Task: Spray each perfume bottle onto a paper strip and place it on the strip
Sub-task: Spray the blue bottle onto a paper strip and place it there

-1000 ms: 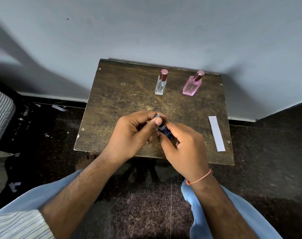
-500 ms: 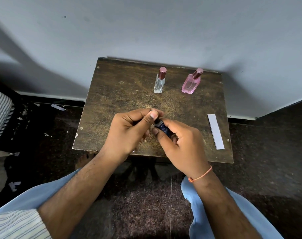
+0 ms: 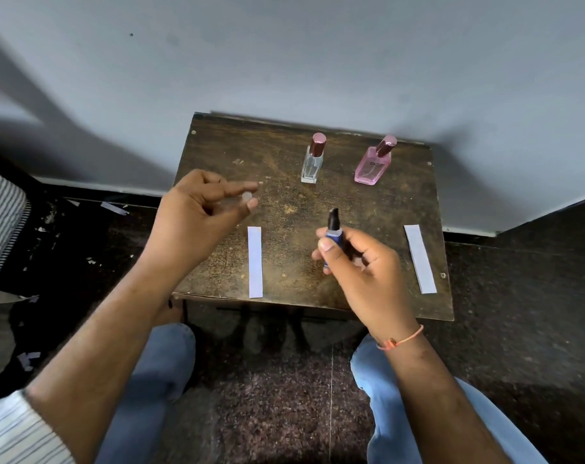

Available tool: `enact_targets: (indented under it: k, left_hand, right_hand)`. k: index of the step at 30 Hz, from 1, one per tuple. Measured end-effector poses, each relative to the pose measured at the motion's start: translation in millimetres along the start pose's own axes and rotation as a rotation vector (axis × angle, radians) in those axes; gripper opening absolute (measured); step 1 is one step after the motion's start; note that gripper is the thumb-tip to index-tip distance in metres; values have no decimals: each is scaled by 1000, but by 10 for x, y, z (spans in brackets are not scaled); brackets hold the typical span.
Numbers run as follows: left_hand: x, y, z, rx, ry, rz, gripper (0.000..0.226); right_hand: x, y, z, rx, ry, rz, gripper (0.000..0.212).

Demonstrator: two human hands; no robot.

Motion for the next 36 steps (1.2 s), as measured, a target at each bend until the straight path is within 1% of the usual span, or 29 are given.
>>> enact_targets:
  k: [2, 4, 6, 8, 12, 18, 21, 23, 26, 28, 29, 34, 36]
  left_hand:
    - [-10, 2, 79, -22, -107, 1, 20]
    - [-18, 14, 133, -51, -160, 12, 19]
    - [-18, 21, 160, -63, -216, 17, 17]
    - [-16, 12, 183, -63, -275, 10, 16]
    - [8, -21, 250, -36, -412, 4, 21]
    - [24, -30, 300, -40, -456, -7, 26]
    - [37, -10, 285, -59, -461, 7, 38]
    - [75, 26, 233, -24, -487, 36, 47]
    - [163, 81, 162, 31, -654, 87, 51]
    - [196, 88, 166, 6, -751, 125, 53]
    - [204, 86, 172, -18, -762, 141, 54]
    - [246, 72, 175, -109, -736, 201, 40]
    - [268, 81, 160, -119, -749, 228, 34]
  right_hand:
    - [37, -14, -41, 141, -203, -25, 15]
    - [76, -23, -57, 212, -353, -36, 24]
    - [116, -25, -63, 258, -488, -26, 29]
    - [143, -16, -46, 295, -604, -4, 30]
    - [142, -7, -26, 340, -754, 26, 31]
    - [113, -6, -6, 340, -767, 33, 30]
    - [93, -6, 9, 333, -758, 36, 30]
    - [80, -12, 18, 325, -746, 33, 29]
    - [73, -19, 20, 321, -731, 32, 30]
    - [70, -19, 19, 321, -722, 30, 30]
    - [69, -20, 21, 320, -719, 29, 30]
    - [58, -21, 16, 311, -709, 34, 30]
    - [60, -15, 7, 312, -708, 35, 30]
Point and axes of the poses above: each hand's wrist, its own y-axis away from the middle knuckle, its own x-axis out of the palm, z = x × y, the point moved 6 cm from there along -y, towards the middle knuckle, and after that the axes turned 8 degrees about -x, right-handed, at the moved point
